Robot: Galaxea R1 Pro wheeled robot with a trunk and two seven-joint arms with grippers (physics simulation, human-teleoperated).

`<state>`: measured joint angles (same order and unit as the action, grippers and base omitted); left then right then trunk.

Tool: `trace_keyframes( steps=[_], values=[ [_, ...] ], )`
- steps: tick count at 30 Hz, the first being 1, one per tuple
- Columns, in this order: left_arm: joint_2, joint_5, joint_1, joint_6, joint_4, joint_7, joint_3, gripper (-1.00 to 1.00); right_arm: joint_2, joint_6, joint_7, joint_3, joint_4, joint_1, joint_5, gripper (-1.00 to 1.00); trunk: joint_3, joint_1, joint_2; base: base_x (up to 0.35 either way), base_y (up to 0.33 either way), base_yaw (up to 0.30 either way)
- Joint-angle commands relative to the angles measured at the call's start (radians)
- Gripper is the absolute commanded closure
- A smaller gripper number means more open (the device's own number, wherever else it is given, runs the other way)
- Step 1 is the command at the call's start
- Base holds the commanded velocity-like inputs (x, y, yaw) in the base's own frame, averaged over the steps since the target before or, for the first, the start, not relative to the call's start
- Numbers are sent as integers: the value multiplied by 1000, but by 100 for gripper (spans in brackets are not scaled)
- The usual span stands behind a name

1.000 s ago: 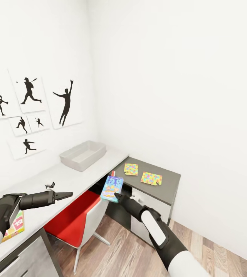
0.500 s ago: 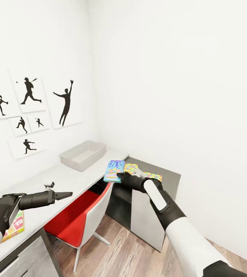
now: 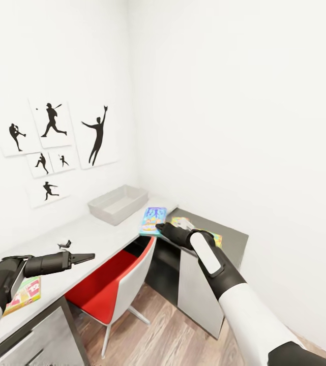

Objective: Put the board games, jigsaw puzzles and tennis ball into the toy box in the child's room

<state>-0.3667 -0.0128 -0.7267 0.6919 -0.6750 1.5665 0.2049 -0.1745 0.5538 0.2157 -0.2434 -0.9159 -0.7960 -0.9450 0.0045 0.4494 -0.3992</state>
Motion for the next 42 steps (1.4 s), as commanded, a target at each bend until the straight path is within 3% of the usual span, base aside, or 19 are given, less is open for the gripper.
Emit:
trace_keyframes(
  steps=[1, 19, 42],
  values=[
    [-1, -1, 0, 10, 0, 4, 1, -100, 0, 0, 10, 0, -2, 0, -11, 100, 0, 1, -1, 121, -244, 288],
    [-5, -1, 0, 11, 0, 4, 1, -100, 0, -2, 10, -1, -5, 0, -11, 100, 0, 1, -1, 133, -246, 292],
    [-5, 1, 0, 11, 0, 4, 1, -100, 0, -3, 8, -1, -5, 0, -9, 100, 1, 1, -1, 114, 14, 62]
  ],
)
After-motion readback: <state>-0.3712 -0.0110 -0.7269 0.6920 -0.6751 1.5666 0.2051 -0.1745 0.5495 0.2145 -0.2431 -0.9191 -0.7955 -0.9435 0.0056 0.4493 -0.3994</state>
